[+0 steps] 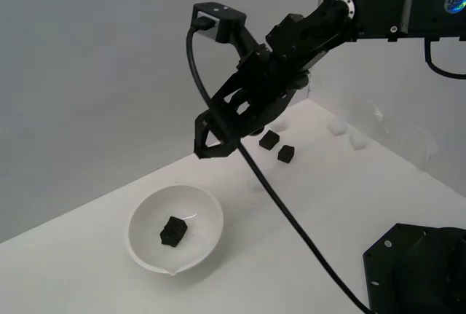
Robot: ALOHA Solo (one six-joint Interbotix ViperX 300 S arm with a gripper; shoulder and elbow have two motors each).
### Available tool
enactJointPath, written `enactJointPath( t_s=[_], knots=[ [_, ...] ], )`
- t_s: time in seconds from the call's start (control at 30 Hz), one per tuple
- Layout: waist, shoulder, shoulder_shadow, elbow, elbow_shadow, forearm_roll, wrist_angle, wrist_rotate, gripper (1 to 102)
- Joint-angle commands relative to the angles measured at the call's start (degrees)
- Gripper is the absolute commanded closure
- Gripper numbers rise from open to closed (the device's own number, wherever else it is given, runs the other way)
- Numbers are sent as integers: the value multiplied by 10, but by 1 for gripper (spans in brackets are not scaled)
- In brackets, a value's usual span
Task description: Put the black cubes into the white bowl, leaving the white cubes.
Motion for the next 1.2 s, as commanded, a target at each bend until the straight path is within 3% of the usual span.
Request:
enactJointPath(
  t_s=[0.0, 0.33, 0.6, 0.77, 1.17],
  knots=[
    [39, 28, 32, 1, -2, 1, 8, 14, 37],
    [186, 39, 43, 37, 35, 1, 18, 70, 37],
    [258, 29, 32, 55, 54, 1, 17, 109, 37],
    [279, 6, 9, 55, 54, 1, 11, 136, 37],
    [285, -88, -84, 57, 55, 1, -44, 167, 37]
  ],
)
